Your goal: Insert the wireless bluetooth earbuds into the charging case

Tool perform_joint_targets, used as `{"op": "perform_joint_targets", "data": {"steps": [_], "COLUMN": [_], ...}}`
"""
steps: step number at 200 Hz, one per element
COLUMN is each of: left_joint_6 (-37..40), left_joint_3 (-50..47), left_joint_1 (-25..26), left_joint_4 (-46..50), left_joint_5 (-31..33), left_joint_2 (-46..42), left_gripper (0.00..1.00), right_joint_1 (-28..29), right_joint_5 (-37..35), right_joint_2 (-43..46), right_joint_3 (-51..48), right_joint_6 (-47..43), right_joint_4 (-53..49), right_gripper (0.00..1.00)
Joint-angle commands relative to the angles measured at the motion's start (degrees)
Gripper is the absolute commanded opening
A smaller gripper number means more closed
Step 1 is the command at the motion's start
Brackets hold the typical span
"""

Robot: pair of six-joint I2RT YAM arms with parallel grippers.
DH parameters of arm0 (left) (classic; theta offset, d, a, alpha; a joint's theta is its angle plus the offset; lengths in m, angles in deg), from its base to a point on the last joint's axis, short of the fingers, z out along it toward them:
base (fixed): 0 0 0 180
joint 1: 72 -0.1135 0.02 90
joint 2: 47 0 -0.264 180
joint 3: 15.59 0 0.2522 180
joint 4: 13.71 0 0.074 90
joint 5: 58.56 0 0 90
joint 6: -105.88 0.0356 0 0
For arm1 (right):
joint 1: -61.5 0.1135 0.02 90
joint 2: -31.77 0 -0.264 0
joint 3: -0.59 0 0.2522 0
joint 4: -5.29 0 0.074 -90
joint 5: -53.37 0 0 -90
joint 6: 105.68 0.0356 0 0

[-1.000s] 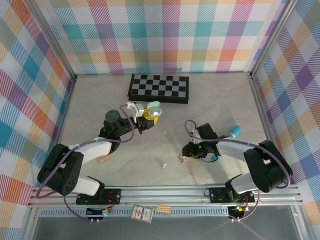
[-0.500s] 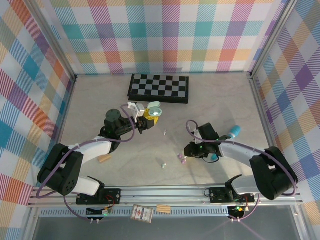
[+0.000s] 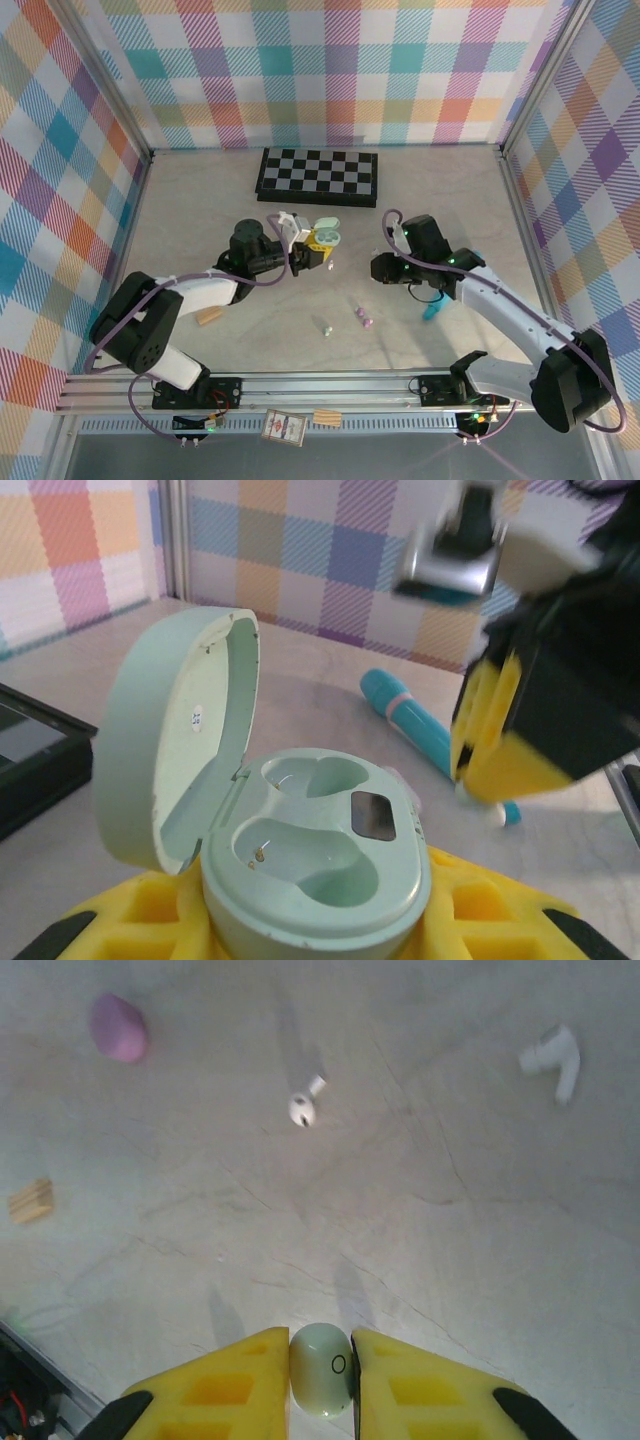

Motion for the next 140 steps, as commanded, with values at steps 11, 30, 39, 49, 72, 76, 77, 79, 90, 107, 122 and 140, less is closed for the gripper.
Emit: {"op": "perform_joint_targets", "data": {"steps": [11,30,39,49,72,76,77,79,90,107,122,140], "left_joint_6": [1.0,0.6,0.5,0.4,0.3,0.3,0.3,0.3,0.1,-0.4,-0.7,-0.8], "left_joint_3": [2.6,3.0,3.2,3.2,3.7,3.8,3.9,3.9,4.3,4.5,4.9,5.0], "left_joint_1": [3.0,3.8,4.1,4.3,4.4,4.4,4.4,4.4,4.4,4.5,4.5,4.5], "left_joint_4": [-2.0,-2.4,-2.4,-2.2,-1.5,-1.4,-1.3,-1.3,-1.0,-0.9,-0.6,-0.3], "left_joint_5": [-0.2,-0.1,-0.4,-0.7,-1.5,-1.7,-1.8,-1.8,-2.4,-3.0,-3.6,-4.0], "left_joint_2": [2.6,3.7,4.0,4.1,4.4,4.4,4.4,4.4,4.4,4.5,4.5,4.6], "left_gripper": [0.28,0.28,0.28,0.28,0.28,0.28,0.28,0.28,0.28,0.28,0.27,0.27], "right_joint_1": [2.1,2.6,2.7,2.8,3.2,3.1,3.1,3.2,3.2,3.2,3.3,3.2], "right_joint_5": [-1.4,-1.4,-1.3,-1.1,-0.5,-0.5,-0.5,-0.4,-0.5,-0.2,-0.2,0.0], "right_joint_2": [0.7,-0.4,-1.0,-1.9,-4.3,-4.7,-4.8,-5.0,-6.1,-7.1,-7.9,-8.8], "right_joint_3": [7.8,11.4,12.8,14.1,16.6,16.9,17.0,17.2,18.0,18.7,19.0,19.2], "right_joint_6": [-5.2,-7.0,-7.8,-8.6,-10.0,-10.3,-10.3,-10.5,-11.2,-11.9,-12.1,-12.2], "right_joint_4": [-4.3,-4.9,-5.0,-4.9,-4.6,-4.7,-4.6,-4.6,-4.6,-3.9,-3.3,-2.7], "right_gripper": [0.22,0.22,0.22,0.22,0.22,0.22,0.22,0.22,0.22,0.22,0.22,0.22]}}
